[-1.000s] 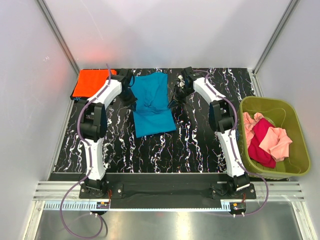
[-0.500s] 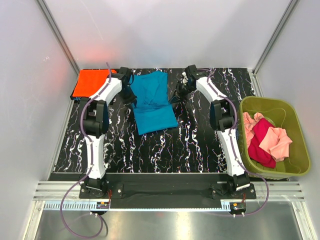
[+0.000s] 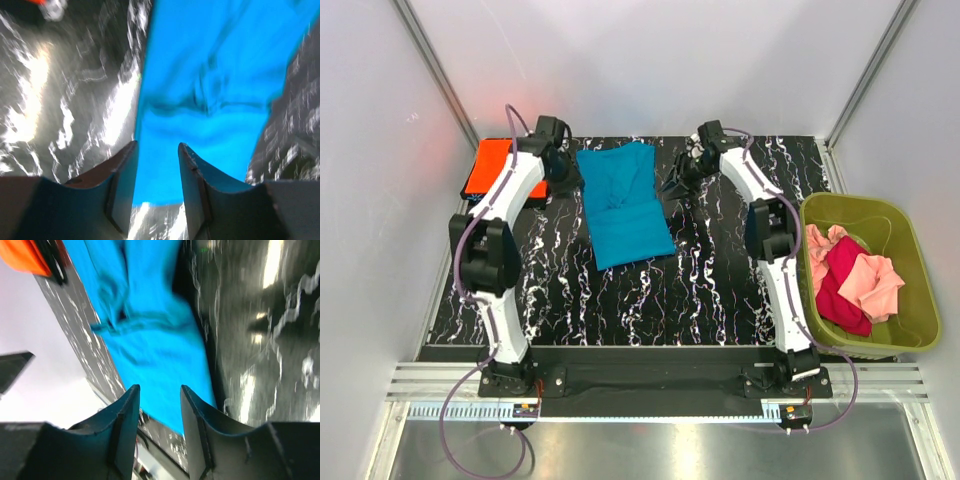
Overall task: Fold and stack the t-shirts
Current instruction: Fold the tshirt
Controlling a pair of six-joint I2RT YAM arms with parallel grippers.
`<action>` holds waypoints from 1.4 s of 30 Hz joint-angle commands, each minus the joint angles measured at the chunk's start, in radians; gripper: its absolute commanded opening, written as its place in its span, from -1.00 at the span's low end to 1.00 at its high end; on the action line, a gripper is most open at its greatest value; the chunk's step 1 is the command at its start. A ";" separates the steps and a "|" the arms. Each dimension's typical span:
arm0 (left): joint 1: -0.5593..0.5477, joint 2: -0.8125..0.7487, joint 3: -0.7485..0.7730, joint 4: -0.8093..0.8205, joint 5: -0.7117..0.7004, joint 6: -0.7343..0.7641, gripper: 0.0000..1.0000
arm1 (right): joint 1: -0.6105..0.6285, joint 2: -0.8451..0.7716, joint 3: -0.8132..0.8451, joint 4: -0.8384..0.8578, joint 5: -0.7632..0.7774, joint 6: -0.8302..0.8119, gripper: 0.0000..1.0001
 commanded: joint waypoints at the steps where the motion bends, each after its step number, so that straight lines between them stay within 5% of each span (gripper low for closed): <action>1: -0.054 -0.131 -0.214 0.182 0.169 -0.005 -0.19 | 0.032 -0.145 -0.125 -0.024 0.004 -0.093 -0.13; 7: -0.167 -0.186 -0.374 0.218 0.180 -0.006 -0.16 | 0.068 -0.263 -0.400 -0.037 0.036 -0.211 -0.12; 11: -0.246 -0.248 -0.423 0.152 0.023 0.036 0.04 | 0.068 -0.417 -0.597 -0.028 0.152 -0.317 -0.06; 18: -0.247 -0.396 -0.628 0.143 0.004 -0.045 0.33 | 0.066 -0.522 -0.842 0.083 0.146 -0.296 0.24; 32: -0.161 -0.429 -0.872 0.279 0.128 -0.315 0.53 | 0.020 -0.450 -0.934 0.321 -0.015 0.005 0.29; 42: -0.137 -0.372 -0.931 0.432 0.162 -0.383 0.45 | 0.022 -0.455 -0.986 0.361 -0.032 0.019 0.29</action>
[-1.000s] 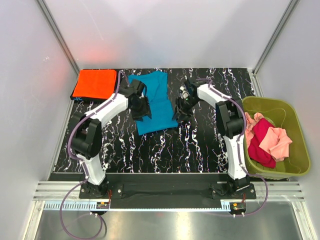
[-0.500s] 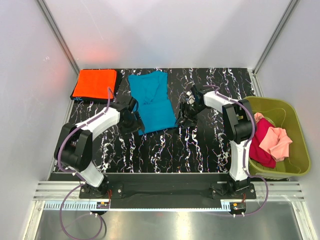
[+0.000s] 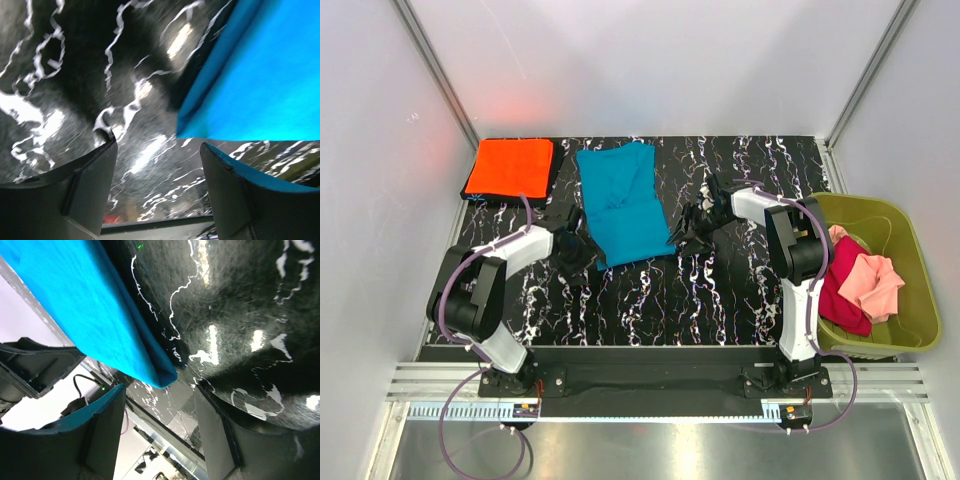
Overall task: Fold and stack the t-shirts
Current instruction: Fold the tshirt
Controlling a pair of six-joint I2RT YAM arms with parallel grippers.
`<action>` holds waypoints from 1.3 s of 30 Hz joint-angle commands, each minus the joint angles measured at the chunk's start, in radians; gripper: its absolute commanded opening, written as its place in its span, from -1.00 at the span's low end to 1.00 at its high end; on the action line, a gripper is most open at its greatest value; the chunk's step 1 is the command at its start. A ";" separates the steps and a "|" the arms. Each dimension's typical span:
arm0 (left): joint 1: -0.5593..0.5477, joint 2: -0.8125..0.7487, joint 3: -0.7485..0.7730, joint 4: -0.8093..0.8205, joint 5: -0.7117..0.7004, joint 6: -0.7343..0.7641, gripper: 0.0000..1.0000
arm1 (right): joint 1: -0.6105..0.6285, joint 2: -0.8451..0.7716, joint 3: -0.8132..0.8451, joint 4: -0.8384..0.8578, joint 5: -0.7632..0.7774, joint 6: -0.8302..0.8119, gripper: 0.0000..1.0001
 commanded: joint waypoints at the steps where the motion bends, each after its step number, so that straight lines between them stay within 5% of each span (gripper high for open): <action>1: 0.013 -0.011 -0.008 0.098 0.007 -0.027 0.45 | 0.004 -0.001 -0.019 0.034 -0.018 0.010 0.29; 13: 0.043 0.070 -0.025 0.144 0.048 -0.069 0.37 | 0.004 0.013 -0.004 0.025 -0.018 0.004 0.29; 21: 0.070 0.074 -0.054 0.168 0.073 -0.063 -0.17 | 0.004 0.008 -0.015 0.010 0.009 -0.010 0.29; 31: 0.075 0.103 -0.065 0.190 0.110 -0.080 -0.04 | 0.004 0.002 -0.021 0.009 0.014 -0.009 0.29; 39: 0.087 0.113 -0.066 0.213 0.114 -0.087 -0.56 | 0.005 -0.006 -0.038 -0.001 0.055 0.024 0.31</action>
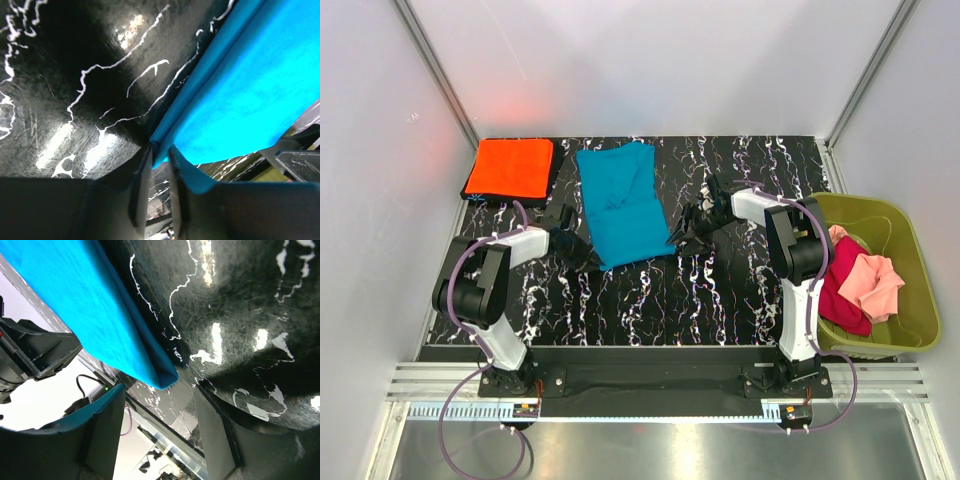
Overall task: Fold and stack the t-shirts
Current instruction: Fold the tshirt
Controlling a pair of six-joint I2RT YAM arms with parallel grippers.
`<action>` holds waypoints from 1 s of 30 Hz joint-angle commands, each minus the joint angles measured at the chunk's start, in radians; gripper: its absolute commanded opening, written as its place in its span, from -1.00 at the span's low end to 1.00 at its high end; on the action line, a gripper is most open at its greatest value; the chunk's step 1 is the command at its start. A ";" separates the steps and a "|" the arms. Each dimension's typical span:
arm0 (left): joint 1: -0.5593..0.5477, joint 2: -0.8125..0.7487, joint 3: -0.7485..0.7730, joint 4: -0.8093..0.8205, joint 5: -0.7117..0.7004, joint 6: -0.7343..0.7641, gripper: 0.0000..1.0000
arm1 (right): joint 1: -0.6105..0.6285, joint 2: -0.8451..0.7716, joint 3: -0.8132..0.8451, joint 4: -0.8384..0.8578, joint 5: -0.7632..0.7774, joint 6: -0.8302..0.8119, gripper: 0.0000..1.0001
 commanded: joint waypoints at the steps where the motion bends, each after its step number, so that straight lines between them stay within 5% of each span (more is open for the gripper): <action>1: 0.007 0.026 -0.024 -0.010 -0.049 0.021 -0.59 | 0.003 -0.006 -0.028 -0.015 0.071 0.022 0.31; 11: 0.011 0.018 -0.030 -0.025 -0.048 0.058 -1.00 | 0.005 -0.009 -0.104 0.115 0.088 0.167 0.12; 30: 0.013 0.013 -0.047 -0.010 -0.009 0.119 -1.00 | 0.005 0.048 -0.045 0.141 0.176 0.258 -0.02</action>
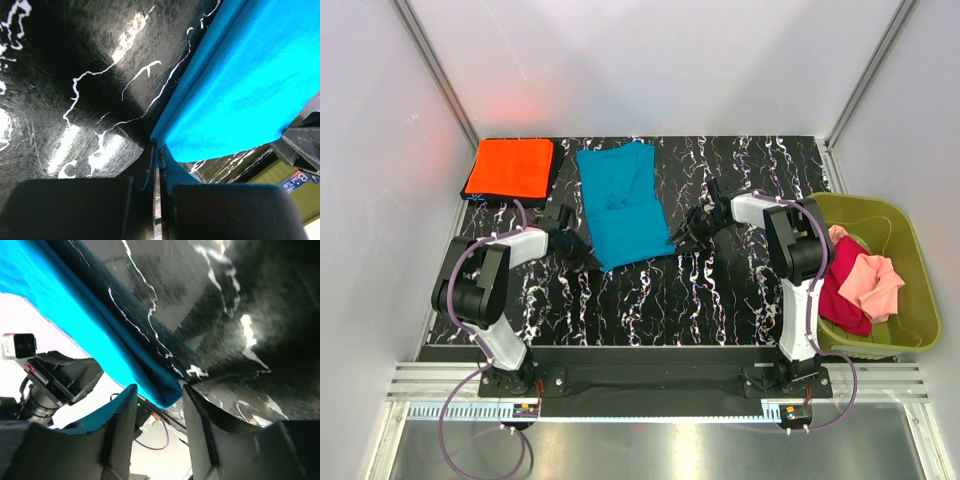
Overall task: Fold and stack the t-shirts
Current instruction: Fold the tshirt
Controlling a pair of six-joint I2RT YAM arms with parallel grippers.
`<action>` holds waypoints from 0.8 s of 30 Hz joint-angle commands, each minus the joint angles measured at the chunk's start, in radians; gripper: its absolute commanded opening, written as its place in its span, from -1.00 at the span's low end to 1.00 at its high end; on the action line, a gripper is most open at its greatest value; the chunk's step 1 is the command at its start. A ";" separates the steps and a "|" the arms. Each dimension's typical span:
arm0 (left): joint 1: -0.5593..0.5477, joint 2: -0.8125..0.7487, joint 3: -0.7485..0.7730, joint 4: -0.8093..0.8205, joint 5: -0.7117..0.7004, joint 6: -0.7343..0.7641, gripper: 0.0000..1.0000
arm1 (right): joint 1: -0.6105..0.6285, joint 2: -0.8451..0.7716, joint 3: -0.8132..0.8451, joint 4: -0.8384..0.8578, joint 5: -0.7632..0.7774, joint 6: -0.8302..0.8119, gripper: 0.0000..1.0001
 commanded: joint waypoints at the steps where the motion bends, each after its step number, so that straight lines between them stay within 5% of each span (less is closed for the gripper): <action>1: 0.004 0.015 -0.034 -0.035 -0.030 0.048 -1.00 | 0.006 0.051 0.017 0.026 0.148 0.000 -0.03; 4: 0.002 0.020 -0.022 -0.044 -0.030 0.064 -1.00 | 0.007 0.049 0.008 0.043 0.146 0.011 -0.18; 11: 0.002 0.026 0.029 -0.122 -0.059 0.146 -1.00 | 0.067 0.037 0.013 0.029 0.132 -0.032 -1.00; 24: -0.104 -0.326 -0.157 -0.284 -0.190 0.183 -1.00 | 0.181 -0.302 -0.320 -0.002 0.214 -0.080 -1.00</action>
